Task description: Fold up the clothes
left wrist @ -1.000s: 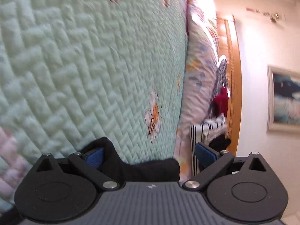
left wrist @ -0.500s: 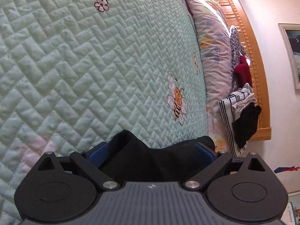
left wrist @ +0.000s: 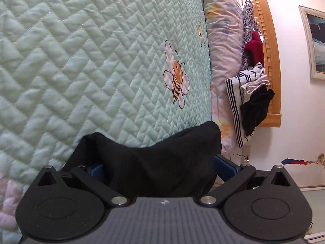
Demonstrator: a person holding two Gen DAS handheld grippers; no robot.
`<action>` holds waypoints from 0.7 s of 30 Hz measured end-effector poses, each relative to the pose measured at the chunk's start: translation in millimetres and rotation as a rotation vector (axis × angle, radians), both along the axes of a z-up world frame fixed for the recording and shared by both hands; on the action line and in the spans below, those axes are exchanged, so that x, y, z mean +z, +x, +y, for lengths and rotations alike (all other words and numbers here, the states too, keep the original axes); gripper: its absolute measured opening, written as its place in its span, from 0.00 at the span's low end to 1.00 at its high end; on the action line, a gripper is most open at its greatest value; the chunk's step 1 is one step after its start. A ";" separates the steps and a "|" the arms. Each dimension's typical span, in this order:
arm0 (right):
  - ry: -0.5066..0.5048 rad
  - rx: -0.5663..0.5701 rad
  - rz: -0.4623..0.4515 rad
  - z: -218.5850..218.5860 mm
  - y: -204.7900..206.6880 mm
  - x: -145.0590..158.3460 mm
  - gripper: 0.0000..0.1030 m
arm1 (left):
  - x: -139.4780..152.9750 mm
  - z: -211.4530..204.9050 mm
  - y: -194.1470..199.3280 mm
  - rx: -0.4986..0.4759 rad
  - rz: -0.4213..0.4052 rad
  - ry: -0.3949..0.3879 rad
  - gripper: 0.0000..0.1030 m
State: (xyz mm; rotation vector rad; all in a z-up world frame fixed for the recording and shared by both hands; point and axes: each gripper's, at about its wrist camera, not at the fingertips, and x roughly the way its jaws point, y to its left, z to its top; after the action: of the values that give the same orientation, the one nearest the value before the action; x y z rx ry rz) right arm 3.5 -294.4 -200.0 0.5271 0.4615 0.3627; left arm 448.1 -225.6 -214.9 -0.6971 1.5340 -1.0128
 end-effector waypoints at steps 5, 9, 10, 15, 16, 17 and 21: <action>-0.003 -0.001 0.001 1.5 -0.4 1.7 0.79 | -9.6 33.9 -6.2 0.264 0.052 -0.141 0.99; -0.020 0.001 0.002 6.3 0.0 2.7 0.82 | -11.5 53.9 -8.4 0.435 0.032 -0.180 0.97; -0.031 0.001 0.004 8.0 0.0 3.4 0.82 | -8.7 54.4 -8.6 0.448 0.004 -0.169 0.97; -0.028 0.001 0.016 8.2 2.9 5.2 0.84 | 11.1 64.2 3.9 0.485 -0.061 -0.163 0.89; -0.032 0.003 0.015 8.6 2.9 5.1 0.84 | 18.4 65.5 1.1 0.480 -0.092 -0.152 0.89; -0.031 0.004 0.014 8.2 2.8 5.1 0.84 | 25.7 67.0 -2.0 0.474 -0.124 -0.142 0.90; -0.003 0.009 0.018 2.9 4.2 3.5 0.84 | 51.4 50.9 -38.5 0.334 -0.166 -0.211 0.96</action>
State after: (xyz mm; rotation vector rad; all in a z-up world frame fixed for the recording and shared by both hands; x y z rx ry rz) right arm 7.7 -291.4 -196.5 0.5258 0.4822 0.3663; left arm 409.6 -174.7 -163.6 -0.9567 1.1313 -0.9577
